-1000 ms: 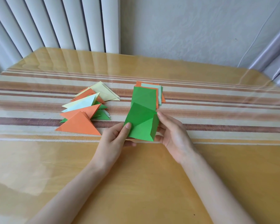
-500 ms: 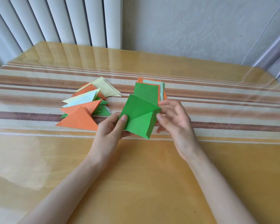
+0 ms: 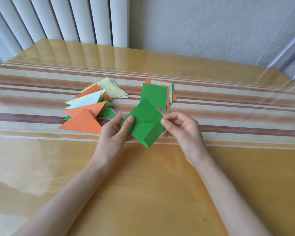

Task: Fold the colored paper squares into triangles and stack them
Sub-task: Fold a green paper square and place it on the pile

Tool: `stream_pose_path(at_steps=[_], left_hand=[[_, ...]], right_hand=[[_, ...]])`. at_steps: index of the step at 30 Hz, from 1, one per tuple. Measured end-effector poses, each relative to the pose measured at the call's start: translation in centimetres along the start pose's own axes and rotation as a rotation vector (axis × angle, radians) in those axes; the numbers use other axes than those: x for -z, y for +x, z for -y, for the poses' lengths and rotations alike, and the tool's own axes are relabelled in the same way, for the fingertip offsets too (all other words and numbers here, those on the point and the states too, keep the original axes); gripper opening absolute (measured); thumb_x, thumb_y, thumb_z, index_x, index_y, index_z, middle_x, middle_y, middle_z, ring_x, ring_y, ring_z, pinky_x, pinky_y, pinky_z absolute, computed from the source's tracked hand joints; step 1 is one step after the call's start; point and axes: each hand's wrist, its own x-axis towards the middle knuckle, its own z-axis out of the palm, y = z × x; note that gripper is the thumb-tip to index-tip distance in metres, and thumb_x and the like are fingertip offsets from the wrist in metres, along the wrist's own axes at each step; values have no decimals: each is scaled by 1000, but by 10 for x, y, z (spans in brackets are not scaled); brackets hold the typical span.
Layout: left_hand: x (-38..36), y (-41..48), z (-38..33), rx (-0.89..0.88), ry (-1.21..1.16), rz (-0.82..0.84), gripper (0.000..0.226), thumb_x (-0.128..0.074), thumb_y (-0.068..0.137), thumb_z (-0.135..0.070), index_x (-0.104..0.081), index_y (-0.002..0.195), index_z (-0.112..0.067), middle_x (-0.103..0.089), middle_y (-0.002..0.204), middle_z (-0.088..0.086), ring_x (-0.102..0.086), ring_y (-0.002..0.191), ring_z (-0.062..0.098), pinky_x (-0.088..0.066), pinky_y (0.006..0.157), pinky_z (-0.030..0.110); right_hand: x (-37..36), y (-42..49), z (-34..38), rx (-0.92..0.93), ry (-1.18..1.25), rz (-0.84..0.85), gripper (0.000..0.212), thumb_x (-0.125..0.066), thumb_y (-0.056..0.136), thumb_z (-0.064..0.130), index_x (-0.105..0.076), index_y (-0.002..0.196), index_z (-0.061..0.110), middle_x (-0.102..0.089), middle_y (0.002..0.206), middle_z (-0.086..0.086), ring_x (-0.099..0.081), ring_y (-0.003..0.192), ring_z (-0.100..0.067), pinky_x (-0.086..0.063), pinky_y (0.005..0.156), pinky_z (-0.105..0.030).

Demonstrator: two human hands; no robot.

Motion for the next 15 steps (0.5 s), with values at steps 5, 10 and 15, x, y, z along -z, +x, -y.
stream_pose_path(at_steps=[5, 10, 15], left_hand=[[-1, 1, 1, 5, 6, 5, 26, -51, 86, -26, -61, 92, -3, -68, 85, 5, -67, 82, 12, -54, 71, 21], [0, -1, -2, 57, 6, 28, 27, -59, 81, -24, -60, 103, -9, -74, 93, 0, -70, 89, 16, -55, 67, 22], [-4, -2, -1, 124, 27, 30, 52, -71, 74, -7, -48, 120, -14, -74, 93, 11, -72, 75, 24, -56, 64, 25]], right_hand=[[-4, 0, -2, -4, 2, -48, 18, -61, 88, -4, -57, 95, 12, -65, 73, -5, -59, 60, -12, -50, 55, -25], [-7, -2, 0, -9, 23, -120, 20, -62, 87, -5, -59, 98, 10, -62, 70, -5, -59, 54, -10, -49, 51, -23], [-13, -5, 2, -109, 126, -175, 14, -63, 86, -3, -62, 95, 8, -71, 78, -5, -69, 63, -17, -53, 53, -22]])
